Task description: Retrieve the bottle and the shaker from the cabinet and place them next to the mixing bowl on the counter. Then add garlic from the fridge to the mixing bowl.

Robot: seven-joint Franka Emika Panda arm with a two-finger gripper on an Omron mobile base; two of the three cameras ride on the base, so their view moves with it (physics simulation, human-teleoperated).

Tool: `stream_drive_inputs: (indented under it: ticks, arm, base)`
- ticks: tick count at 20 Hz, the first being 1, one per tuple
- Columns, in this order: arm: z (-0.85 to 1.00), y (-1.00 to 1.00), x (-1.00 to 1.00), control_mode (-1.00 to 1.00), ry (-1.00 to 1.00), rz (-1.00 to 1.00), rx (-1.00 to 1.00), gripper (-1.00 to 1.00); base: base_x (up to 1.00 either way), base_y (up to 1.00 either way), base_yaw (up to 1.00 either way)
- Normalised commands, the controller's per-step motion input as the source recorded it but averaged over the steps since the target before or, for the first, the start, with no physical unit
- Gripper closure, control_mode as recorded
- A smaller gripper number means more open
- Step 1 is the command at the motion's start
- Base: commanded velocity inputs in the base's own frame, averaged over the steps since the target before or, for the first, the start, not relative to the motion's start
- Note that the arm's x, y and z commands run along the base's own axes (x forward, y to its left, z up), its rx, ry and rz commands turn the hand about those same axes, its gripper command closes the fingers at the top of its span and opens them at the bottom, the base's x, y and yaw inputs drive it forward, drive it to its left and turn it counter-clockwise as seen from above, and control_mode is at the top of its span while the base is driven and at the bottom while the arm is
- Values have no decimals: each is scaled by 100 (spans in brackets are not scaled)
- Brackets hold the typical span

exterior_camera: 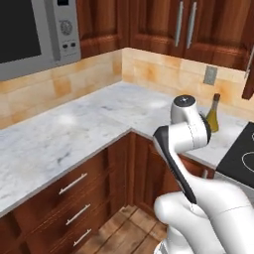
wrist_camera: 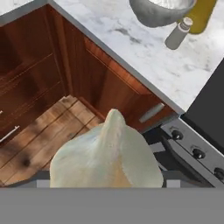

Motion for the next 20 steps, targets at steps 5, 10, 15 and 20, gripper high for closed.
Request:
stream_drive_inputs:
  ticks: [5, 10, 15, 20]
  arm:
    - [0, 0, 0, 100, 0, 0, 0, 100]
    - [0, 0, 0, 100, 0, 0, 0, 100]
    - [0, 0, 0, 100, 0, 0, 0, 100]
    - [0, 0, 0, 100, 0, 0, 0, 100]
  base:
    - [80, 32, -13]
    - [68, 34, -40]
    - [42, 6, -60]
    - [35, 0, -58]
